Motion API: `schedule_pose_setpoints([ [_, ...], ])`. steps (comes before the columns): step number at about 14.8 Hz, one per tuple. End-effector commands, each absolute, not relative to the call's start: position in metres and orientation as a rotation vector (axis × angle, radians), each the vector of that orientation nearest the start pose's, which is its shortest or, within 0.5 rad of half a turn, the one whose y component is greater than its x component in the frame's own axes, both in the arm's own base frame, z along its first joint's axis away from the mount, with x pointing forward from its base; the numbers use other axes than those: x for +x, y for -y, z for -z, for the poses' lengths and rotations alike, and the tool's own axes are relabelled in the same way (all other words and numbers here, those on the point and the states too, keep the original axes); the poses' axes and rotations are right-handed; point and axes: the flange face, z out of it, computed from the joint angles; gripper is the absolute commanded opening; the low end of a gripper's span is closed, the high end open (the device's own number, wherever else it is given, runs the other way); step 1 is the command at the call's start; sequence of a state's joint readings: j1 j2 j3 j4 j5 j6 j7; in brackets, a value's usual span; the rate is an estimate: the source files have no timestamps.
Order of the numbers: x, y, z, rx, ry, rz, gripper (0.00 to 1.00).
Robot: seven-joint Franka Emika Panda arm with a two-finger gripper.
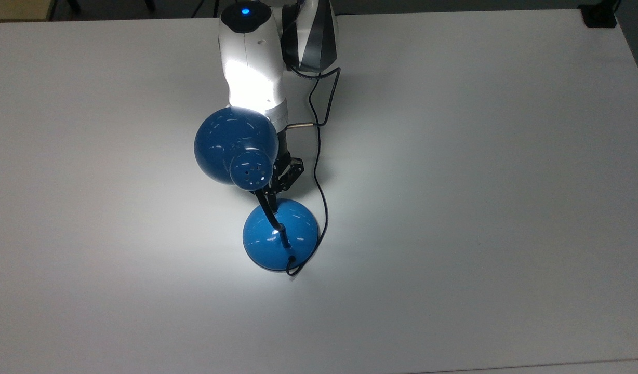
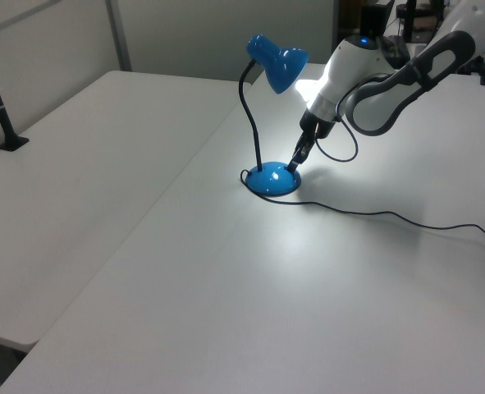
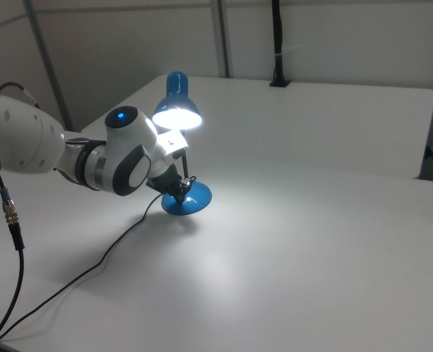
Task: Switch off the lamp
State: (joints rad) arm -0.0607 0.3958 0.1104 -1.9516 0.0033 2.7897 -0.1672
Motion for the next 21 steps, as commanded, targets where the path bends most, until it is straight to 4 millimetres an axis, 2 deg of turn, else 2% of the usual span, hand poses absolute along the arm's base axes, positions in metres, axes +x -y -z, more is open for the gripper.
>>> schedule_pose_setpoints([
  [1,0.661,-0.034,-0.317,-3.015,0.267,0.716,0.0],
  [11,0.65,-0.028,-0.302,-3.033,0.266,0.647,0.0],
  [13,0.644,-0.024,-0.307,-3.042,0.261,0.622,0.0],
  [15,0.636,-0.016,-0.325,-3.068,0.262,0.493,0.0],
  [18,0.617,-0.016,-0.355,-3.106,0.299,0.25,0.0],
  [20,0.605,-0.014,-0.377,-3.118,0.303,0.155,0.12],
  [21,0.601,-0.012,-0.393,-3.122,0.299,0.118,0.26],
])
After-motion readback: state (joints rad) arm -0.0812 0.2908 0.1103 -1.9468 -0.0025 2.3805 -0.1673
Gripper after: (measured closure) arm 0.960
